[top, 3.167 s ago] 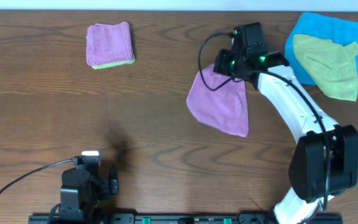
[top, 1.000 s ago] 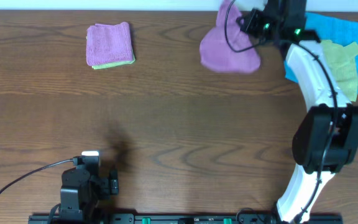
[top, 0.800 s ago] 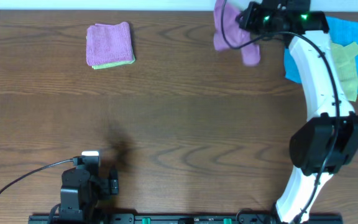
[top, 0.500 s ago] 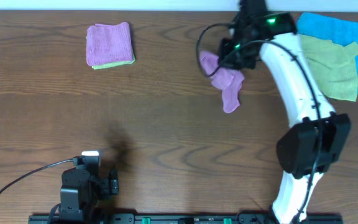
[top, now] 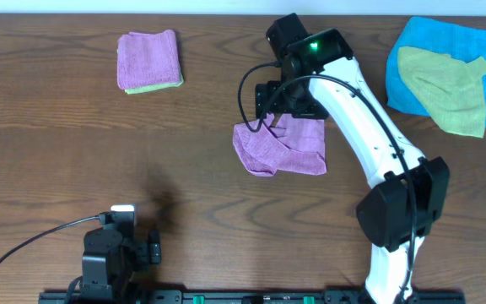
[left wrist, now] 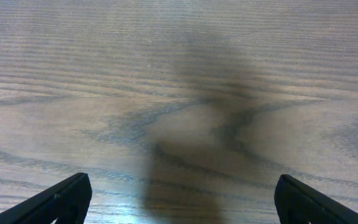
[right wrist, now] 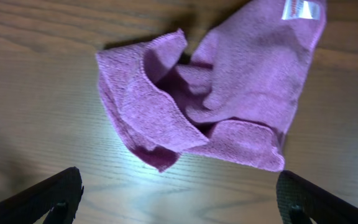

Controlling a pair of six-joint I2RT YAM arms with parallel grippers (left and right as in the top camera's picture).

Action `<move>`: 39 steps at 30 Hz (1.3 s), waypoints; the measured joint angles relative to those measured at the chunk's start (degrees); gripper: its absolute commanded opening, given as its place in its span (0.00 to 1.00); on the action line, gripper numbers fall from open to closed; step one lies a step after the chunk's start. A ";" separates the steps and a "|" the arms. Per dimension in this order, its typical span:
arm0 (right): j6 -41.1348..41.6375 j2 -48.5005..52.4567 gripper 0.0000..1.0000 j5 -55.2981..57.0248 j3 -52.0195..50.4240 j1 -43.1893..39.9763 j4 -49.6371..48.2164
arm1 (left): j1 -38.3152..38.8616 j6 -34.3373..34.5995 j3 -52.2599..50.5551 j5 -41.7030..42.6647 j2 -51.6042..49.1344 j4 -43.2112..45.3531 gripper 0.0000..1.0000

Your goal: Fold the cloth

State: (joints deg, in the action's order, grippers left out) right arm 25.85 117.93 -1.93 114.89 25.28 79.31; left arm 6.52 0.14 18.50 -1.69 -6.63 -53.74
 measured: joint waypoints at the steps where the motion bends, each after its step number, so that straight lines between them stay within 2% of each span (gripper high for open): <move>1: 0.17 0.00 0.99 0.22 0.00 -0.15 0.57 | 0.00 0.00 0.00 0.00 0.00 0.00 0.95; 5: -1.31 0.00 0.99 0.61 0.00 -1.16 0.68 | 0.00 0.00 0.00 0.00 0.00 0.00 0.95; 7: -5.29 0.00 0.99 0.39 0.00 -1.79 0.09 | 0.00 0.00 0.00 0.00 0.00 0.00 0.95; 12: -22.45 0.00 0.97 -5.64 -0.02 -3.34 0.87 | 0.00 0.00 -0.02 0.00 0.00 0.00 0.95; 16: -35.30 0.00 0.98 -18.05 -0.22 -5.84 -1.51 | 0.00 0.00 0.00 0.00 0.00 0.00 0.95; 20: -40.44 0.22 0.93 -24.28 -3.21 -7.61 -10.56 | 0.00 0.00 0.00 0.00 0.00 0.00 0.95; 23: -40.24 2.36 0.89 -25.35 -5.29 -7.65 -13.75 | 0.00 0.00 -0.02 0.00 0.00 0.00 0.95; 24: -38.25 3.76 0.86 -25.55 -5.70 -7.65 -14.82 | 0.00 0.00 0.00 0.00 0.00 0.00 0.95; 26: -31.30 6.69 0.88 -25.59 -6.05 -7.65 -17.05 | 0.00 0.00 0.00 0.00 0.00 0.00 0.95; 28: -20.74 9.53 0.95 -25.59 -6.62 -7.65 -20.04 | 0.00 0.00 -0.02 0.00 0.00 0.00 0.95; 31: -4.13 12.15 0.97 -25.57 -7.17 -7.54 -26.27 | 0.00 0.00 -0.02 0.00 0.00 0.00 0.95; 33: 4.46 12.74 0.94 -25.55 -7.17 -7.41 -27.98 | 0.00 0.00 -0.02 0.00 0.00 0.00 0.95; 34: 8.00 12.85 0.89 -25.57 -7.17 -7.32 -28.15 | 0.00 0.00 -0.02 0.00 0.00 0.00 0.95; 35: 15.13 12.85 0.84 -25.49 -7.17 -6.95 -28.15 | 0.00 0.00 0.00 0.00 0.00 0.00 0.95; 36: 18.05 12.85 0.82 -25.29 -7.17 -6.67 -28.02 | 0.00 0.00 -0.02 0.00 0.00 0.00 0.95; 39: 24.52 12.85 0.86 -24.30 -7.17 -5.77 -25.66 | 0.00 0.00 0.00 0.00 0.00 0.00 0.95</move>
State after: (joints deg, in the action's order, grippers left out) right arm 50.37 130.78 -26.24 107.72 19.51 53.65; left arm 6.52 0.14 18.50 -1.69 -6.63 -53.74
